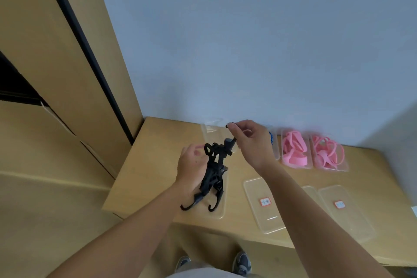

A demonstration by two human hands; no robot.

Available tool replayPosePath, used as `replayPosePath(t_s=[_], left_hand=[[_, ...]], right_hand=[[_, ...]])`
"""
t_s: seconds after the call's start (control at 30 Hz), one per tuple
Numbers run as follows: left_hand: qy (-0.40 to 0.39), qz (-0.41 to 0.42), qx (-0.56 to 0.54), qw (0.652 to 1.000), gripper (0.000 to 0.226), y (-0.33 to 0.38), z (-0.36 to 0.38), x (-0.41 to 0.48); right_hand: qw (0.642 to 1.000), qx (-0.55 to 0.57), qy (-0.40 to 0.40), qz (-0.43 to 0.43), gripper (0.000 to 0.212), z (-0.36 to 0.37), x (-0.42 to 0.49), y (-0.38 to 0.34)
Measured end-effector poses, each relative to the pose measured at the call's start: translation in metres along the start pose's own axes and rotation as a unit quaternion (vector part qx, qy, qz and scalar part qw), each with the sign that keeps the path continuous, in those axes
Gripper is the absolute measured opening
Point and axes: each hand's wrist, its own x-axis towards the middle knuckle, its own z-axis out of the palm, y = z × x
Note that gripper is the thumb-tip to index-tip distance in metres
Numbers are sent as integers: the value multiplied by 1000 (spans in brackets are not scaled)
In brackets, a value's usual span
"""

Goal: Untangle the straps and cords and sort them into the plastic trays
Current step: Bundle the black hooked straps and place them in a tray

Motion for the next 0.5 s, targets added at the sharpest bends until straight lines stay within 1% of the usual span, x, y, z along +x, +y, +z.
replayPosePath(t_s=[0.1,0.17,0.23,0.33,0.43,0.5], left_hand=[[-99,119,-7,988,37,28,-11,-1],[-151,155,15,976,31,49,-18,0],[-180,169,4,969,28,69,-25,-1],[-195,203,-20,959,24,97,-34,-3],[-185,244,17,952,7,115,-42,1],[-164,261,31,951,3,122,-44,7]], right_hand=[[1000,17,-7,-25,24,1,-4,-19],[999,23,3,-43,24,2,-5,-32],[998,29,16,-58,24,3,-4,-44],[996,29,38,-81,18,1,-3,-61],[994,29,46,-98,13,1,0,-73],[993,44,56,-97,11,0,2,-75]])
